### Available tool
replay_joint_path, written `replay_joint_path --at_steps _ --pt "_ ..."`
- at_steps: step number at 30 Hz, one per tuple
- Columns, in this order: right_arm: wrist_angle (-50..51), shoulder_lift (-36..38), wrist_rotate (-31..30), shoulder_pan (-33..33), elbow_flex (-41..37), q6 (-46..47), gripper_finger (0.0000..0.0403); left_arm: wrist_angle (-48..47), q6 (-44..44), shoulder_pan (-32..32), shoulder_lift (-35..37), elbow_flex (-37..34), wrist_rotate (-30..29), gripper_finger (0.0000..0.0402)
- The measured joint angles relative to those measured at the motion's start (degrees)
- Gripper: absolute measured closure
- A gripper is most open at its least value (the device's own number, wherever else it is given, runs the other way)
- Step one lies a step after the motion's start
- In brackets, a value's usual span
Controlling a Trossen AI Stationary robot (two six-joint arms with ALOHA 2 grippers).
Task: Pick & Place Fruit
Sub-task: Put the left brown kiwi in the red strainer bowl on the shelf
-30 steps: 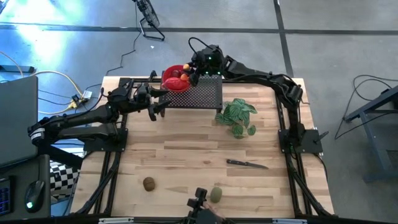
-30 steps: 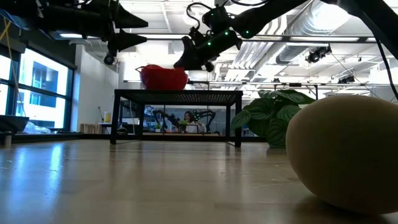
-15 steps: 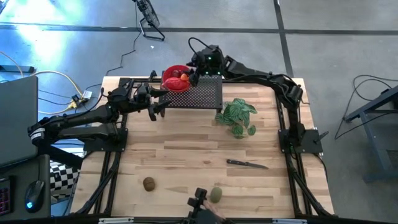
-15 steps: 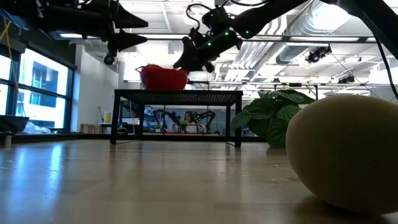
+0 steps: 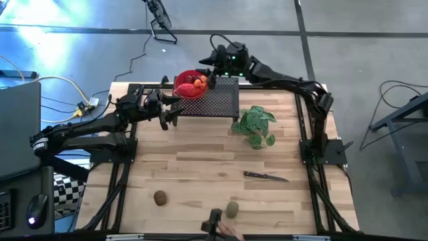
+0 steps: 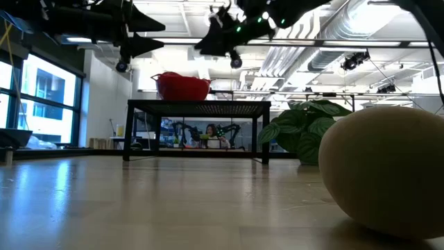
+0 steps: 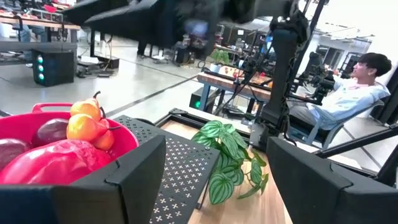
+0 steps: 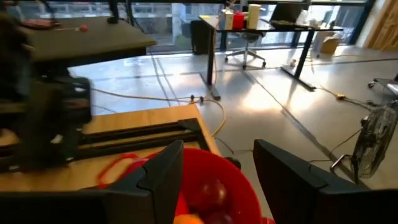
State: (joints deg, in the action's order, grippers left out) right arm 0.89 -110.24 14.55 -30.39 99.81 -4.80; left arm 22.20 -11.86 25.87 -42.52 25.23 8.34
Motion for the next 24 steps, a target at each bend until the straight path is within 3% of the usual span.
replay_joint_path --at_steps 11,18,24 --pt "33.67 12.15 1.99 2.18 0.0 -5.48 0.0296 -3.34 -0.43 0.01 0.0 0.0 0.04 0.0129" --pt "52.27 16.73 1.91 5.59 0.0 -0.86 0.0339 -3.59 -2.63 0.0 0.0 0.0 0.07 0.0129" --pt "59.9 17.46 -5.4 12.14 0.0 4.59 0.0378 -4.41 -0.33 0.0 0.0 0.0 0.07 0.0129"
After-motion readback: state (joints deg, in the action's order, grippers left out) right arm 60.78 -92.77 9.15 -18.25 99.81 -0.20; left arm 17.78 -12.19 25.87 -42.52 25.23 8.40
